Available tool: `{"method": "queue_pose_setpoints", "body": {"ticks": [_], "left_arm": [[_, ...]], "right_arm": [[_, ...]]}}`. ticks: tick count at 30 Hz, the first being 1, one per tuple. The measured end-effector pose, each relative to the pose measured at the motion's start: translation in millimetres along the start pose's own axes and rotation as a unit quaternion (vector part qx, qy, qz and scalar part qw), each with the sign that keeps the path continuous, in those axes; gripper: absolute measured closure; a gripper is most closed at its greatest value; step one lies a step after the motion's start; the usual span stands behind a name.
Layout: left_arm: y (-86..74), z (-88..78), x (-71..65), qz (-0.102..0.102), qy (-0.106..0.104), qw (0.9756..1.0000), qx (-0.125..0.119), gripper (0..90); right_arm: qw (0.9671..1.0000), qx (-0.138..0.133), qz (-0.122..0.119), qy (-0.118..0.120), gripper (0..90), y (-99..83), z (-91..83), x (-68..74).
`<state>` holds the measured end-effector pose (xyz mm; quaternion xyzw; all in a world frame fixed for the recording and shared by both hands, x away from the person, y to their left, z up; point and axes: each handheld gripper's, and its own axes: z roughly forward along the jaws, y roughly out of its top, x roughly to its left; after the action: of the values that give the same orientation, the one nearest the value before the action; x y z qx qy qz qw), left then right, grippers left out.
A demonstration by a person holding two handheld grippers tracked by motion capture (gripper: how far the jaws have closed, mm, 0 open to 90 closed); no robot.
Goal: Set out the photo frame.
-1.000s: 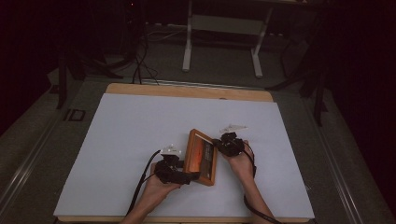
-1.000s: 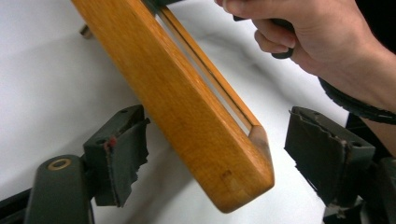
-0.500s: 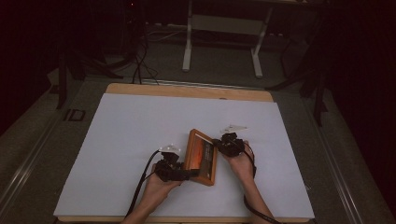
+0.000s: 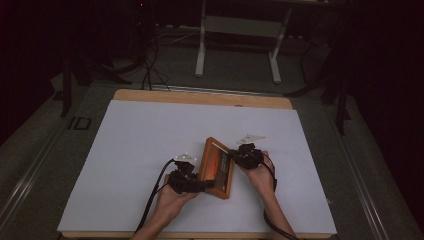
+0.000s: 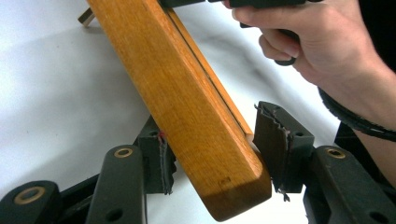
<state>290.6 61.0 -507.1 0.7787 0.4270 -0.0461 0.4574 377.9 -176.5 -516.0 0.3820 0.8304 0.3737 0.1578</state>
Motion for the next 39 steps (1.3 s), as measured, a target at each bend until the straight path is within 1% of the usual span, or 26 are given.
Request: {"method": "queue_pose_setpoints", "body": {"ticks": [2, 4, 5, 6, 8, 9, 10, 11, 12, 15, 16, 17, 20, 22, 23, 26, 27, 28, 29, 31, 33, 36, 39], "left_arm": [[1.8, 0.5, -2.2, 0.002, 0.005, 1.0000, 0.001, 50.9], [3.6, 1.2, -4.3, 0.004, 0.009, 1.0000, 0.002, 51.5], [4.6, 1.6, -5.4, 0.004, 0.011, 0.9999, 0.002, 52.4], [5.6, 2.0, -6.3, 0.004, 0.013, 0.9999, 0.002, 52.4], [7.6, 2.8, -7.9, 0.003, 0.014, 0.9999, 0.001, 54.0], [10.1, 3.8, -9.0, 0.001, 0.011, 0.9999, -0.002, 57.3], [10.1, 3.8, -9.0, 0.001, 0.011, 0.9999, -0.002, 58.9], [11.9, 4.7, -10.2, 0.003, 0.010, 0.9999, -0.003, 60.2], [14.0, 5.9, -12.5, 0.005, 0.011, 0.9999, -0.003, 60.2], [20.7, 8.6, -18.9, 0.019, 0.017, 0.9997, -0.002, 62.8], [22.4, 9.2, -20.3, 0.021, 0.019, 0.9996, -0.001, 63.6], [23.7, 9.5, -20.9, 0.021, 0.018, 0.9996, -0.001, 64.9], [26.5, 9.1, -19.6, 0.017, 0.012, 0.9998, -0.004, 66.2], [28.7, 7.4, -17.2, 0.013, 0.008, 0.9999, -0.006, 67.6], [29.8, 6.2, -16.6, 0.014, 0.011, 0.9998, -0.008, 68.5], [34.1, 1.7, -15.6, 0.023, 0.014, 0.9996, -0.007, 69.0], [35.6, 0.1, -15.4, 0.026, 0.015, 0.9995, -0.006, 69.1], [37.2, -1.5, -15.5, 0.029, 0.015, 0.9994, -0.008, 69.1], [39.0, -3.4, -16.0, 0.036, 0.018, 0.9992, -0.008, 69.1], [43.0, -8.1, -17.6, 0.049, 0.022, 0.9985, -0.010, 69.1], [49.1, -15.9, -18.7, 0.058, 0.023, 0.9979, -0.016, 69.1], [57.6, -27.1, -18.6, 0.070, 0.025, 0.9970, -0.022, 69.1], [66.7, -38.6, -18.8, 0.087, 0.030, 0.9956, -0.019, 69.2]], "right_arm": [[0.9999, 0.005, -0.011, -0.004, 83.5, -0.1, -3.5, 1.2], [0.9999, 0.002, -0.014, -0.006, 81.4, 0.1, -7.9, 1.9], [0.9998, -0.002, -0.016, -0.007, 79.1, 1.3, -14.0, 2.1], [0.9998, -0.002, -0.016, -0.007, 79.1, 1.3, -14.0, 2.1], [0.9997, -0.011, -0.019, -0.006, 76.1, 3.7, -21.2, 1.9], [0.9996, -0.020, -0.021, -0.005, 73.5, 6.7, -29.0, 2.5], [0.9996, -0.020, -0.021, -0.005, 73.5, 6.7, -29.0, 2.5], [0.9992, -0.030, -0.026, -0.002, 71.4, 9.5, -37.0, 3.0], [0.9992, -0.030, -0.026, -0.002, 71.4, 9.5, -37.0, 3.0], [0.9986, -0.044, -0.029, -0.001, 70.1, 12.8, -48.4, 4.2], [0.9985, -0.045, -0.031, -0.003, 70.3, 13.7, -52.2, 4.6], [0.9980, -0.039, -0.045, -0.022, 70.3, 13.5, -57.6, 5.1], [0.9979, -0.037, -0.047, -0.025, 69.9, 11.6, -62.3, 3.3], [0.9981, -0.038, -0.043, -0.023, 68.6, 9.7, -66.0, -0.1], [0.9982, -0.038, -0.041, -0.020, 68.1, 9.1, -67.7, -1.9], [0.9982, -0.044, -0.037, -0.016, 67.7, 8.8, -72.1, -4.5], [0.9979, -0.054, -0.034, -0.007, 67.3, 10.4, -76.3, -5.7], [0.9979, -0.054, -0.034, -0.007, 67.3, 10.4, -76.3, -5.7], [0.9973, -0.065, -0.033, -0.002, 66.6, 12.5, -81.2, -5.3], [0.9970, -0.069, -0.035, 0.000, 66.4, 13.3, -83.4, -4.8], [0.9964, -0.076, -0.036, 0.001, 66.4, 14.3, -86.8, -3.7], [0.9961, -0.081, -0.037, 0.002, 66.4, 14.9, -89.4, -3.1], [0.9959, -0.082, -0.036, 0.007, 65.6, 15.0, -89.4, -3.2]]}}
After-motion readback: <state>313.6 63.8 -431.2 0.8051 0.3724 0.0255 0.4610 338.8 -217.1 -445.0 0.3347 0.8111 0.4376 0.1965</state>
